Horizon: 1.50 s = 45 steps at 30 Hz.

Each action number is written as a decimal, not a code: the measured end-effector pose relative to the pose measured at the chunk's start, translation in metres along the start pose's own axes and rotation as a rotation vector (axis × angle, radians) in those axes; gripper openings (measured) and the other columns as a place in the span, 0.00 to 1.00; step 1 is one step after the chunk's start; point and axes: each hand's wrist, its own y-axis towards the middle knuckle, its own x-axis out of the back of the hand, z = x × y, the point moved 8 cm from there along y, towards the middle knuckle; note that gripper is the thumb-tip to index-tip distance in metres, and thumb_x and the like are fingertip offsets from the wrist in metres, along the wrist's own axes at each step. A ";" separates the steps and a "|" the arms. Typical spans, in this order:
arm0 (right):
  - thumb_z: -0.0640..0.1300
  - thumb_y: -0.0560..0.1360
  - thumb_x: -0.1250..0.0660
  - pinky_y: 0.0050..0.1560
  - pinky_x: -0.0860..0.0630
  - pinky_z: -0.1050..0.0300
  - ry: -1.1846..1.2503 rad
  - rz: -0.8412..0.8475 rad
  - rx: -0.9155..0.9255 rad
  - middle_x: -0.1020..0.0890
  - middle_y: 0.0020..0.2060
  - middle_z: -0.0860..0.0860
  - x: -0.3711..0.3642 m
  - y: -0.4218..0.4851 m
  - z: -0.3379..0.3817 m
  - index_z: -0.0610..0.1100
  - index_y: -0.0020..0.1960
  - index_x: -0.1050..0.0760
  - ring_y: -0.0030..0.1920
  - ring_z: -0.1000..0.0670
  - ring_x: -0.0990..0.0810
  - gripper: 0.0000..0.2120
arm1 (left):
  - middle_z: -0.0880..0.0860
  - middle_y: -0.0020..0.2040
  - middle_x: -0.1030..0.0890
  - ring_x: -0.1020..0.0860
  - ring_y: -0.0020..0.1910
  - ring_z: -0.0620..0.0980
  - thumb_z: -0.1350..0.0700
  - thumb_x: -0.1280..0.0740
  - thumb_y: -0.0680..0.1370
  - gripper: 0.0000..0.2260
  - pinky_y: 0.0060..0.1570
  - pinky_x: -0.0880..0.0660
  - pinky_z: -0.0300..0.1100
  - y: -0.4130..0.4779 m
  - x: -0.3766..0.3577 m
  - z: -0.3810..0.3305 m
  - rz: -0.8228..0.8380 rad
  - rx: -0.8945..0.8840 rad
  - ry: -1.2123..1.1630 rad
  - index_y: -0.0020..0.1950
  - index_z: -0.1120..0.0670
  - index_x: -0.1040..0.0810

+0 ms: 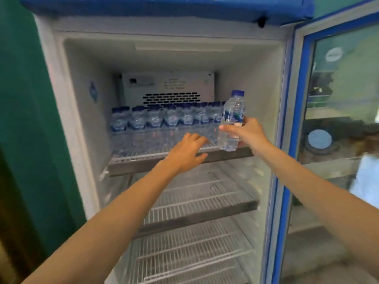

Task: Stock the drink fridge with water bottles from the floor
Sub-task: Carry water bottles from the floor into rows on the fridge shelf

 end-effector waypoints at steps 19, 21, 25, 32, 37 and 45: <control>0.47 0.69 0.24 0.39 0.25 0.55 -0.377 -0.185 -0.145 0.17 0.47 0.44 -0.020 0.157 -0.089 0.36 0.52 0.22 0.42 0.46 0.21 0.18 | 0.54 0.69 0.28 0.30 0.66 0.53 0.40 0.49 0.81 0.23 0.67 0.33 0.53 0.089 -0.099 -0.003 0.464 -0.173 -0.175 0.73 0.49 0.35; 0.47 0.69 0.24 0.42 0.24 0.55 -0.385 -0.187 -0.145 0.18 0.52 0.43 -0.021 0.156 -0.089 0.35 0.56 0.24 0.47 0.44 0.20 0.21 | 0.54 0.69 0.28 0.30 0.66 0.53 0.41 0.49 0.82 0.23 0.66 0.33 0.52 0.088 -0.097 -0.005 0.466 -0.180 -0.186 0.73 0.50 0.34; 0.44 0.70 0.25 0.46 0.25 0.55 -0.402 -0.147 -0.218 0.21 0.59 0.41 -0.021 0.153 -0.096 0.35 0.64 0.29 0.57 0.41 0.21 0.27 | 0.55 0.68 0.28 0.30 0.66 0.53 0.42 0.49 0.82 0.22 0.66 0.33 0.51 0.088 -0.096 -0.006 0.467 -0.187 -0.191 0.72 0.51 0.34; 0.38 0.72 0.27 0.54 0.26 0.55 -0.478 -0.106 -0.261 0.25 0.64 0.40 -0.023 0.150 -0.101 0.35 0.68 0.33 0.63 0.41 0.24 0.28 | 0.55 0.69 0.28 0.31 0.67 0.53 0.43 0.48 0.82 0.22 0.67 0.34 0.49 0.089 -0.097 -0.007 0.456 -0.197 -0.195 0.73 0.51 0.34; 0.39 0.70 0.25 0.49 0.26 0.56 -0.458 -0.123 -0.228 0.23 0.61 0.41 -0.027 0.154 -0.105 0.36 0.65 0.32 0.59 0.41 0.22 0.27 | 0.55 0.70 0.29 0.31 0.67 0.53 0.43 0.48 0.82 0.22 0.67 0.34 0.50 0.089 -0.097 -0.007 0.450 -0.195 -0.207 0.73 0.51 0.34; 0.41 0.71 0.26 0.45 0.27 0.59 -0.514 -0.102 -0.241 0.23 0.61 0.41 -0.026 0.154 -0.108 0.35 0.66 0.32 0.58 0.42 0.21 0.28 | 0.53 0.72 0.31 0.32 0.69 0.53 0.37 0.48 0.79 0.25 0.69 0.35 0.52 0.093 -0.102 0.003 0.433 -0.115 -0.208 0.73 0.46 0.34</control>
